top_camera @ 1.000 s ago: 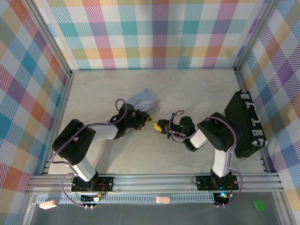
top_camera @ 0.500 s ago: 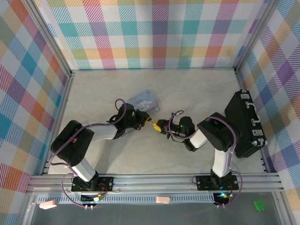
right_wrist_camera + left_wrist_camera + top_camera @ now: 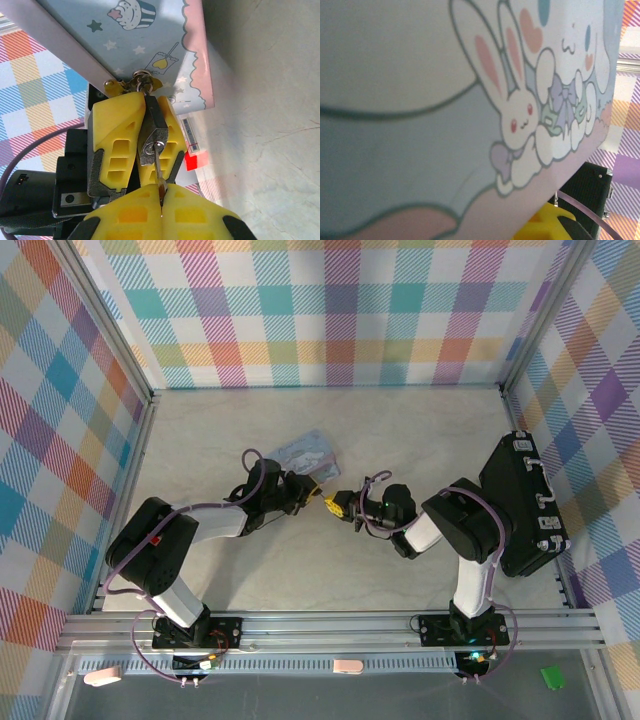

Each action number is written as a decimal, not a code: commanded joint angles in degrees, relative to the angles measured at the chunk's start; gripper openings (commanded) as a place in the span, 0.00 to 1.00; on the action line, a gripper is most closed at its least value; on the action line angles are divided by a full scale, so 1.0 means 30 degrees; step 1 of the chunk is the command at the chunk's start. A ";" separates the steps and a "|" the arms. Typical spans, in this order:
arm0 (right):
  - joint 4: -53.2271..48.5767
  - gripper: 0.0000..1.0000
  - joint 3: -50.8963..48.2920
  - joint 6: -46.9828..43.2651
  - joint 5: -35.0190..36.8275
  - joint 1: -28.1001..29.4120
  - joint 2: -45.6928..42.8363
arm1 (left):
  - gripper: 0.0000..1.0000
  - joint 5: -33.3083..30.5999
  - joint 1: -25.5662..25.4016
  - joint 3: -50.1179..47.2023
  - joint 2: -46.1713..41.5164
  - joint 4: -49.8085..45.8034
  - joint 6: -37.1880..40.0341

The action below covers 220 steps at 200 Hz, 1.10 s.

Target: Unlock the padlock with the key

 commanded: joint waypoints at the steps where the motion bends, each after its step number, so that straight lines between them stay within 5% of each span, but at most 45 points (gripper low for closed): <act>1: 0.0881 0.00 0.0642 0.0344 0.0073 -0.0105 0.0099 | 0.01 0.1569 -0.0124 -0.0333 -0.0684 0.1088 -0.0075; 220: 0.0881 0.00 0.1601 0.0768 0.0819 0.0617 0.0568 | 0.00 0.1569 -0.1237 0.0060 0.0044 0.1625 -0.0266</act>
